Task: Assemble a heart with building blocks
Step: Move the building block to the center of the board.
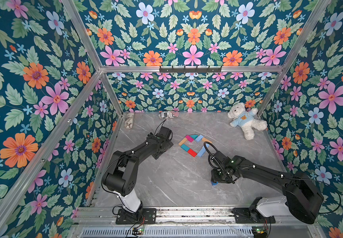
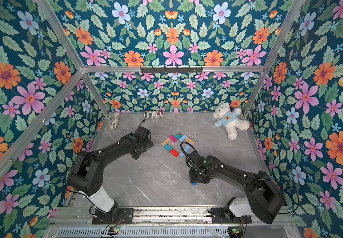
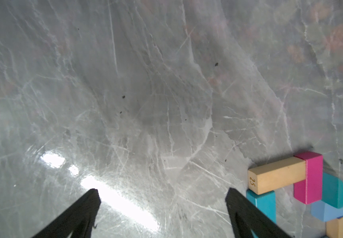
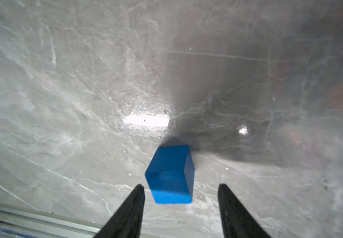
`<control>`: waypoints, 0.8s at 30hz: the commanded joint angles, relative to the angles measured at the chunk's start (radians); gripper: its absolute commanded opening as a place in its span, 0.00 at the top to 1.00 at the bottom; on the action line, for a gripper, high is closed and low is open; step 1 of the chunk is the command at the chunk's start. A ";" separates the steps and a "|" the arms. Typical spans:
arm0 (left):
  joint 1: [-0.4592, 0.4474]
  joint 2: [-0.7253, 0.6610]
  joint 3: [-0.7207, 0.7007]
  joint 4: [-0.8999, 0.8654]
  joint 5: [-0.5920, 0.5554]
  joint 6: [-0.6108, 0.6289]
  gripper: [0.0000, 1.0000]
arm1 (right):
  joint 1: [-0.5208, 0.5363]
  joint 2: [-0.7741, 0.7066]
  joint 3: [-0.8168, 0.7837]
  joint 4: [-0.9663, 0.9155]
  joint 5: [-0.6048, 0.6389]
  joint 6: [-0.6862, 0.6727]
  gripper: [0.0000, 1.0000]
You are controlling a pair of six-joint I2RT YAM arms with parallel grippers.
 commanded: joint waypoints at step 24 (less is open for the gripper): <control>0.004 0.018 0.002 -0.005 -0.003 -0.001 0.01 | 0.056 0.124 0.084 -0.051 0.079 -0.075 0.71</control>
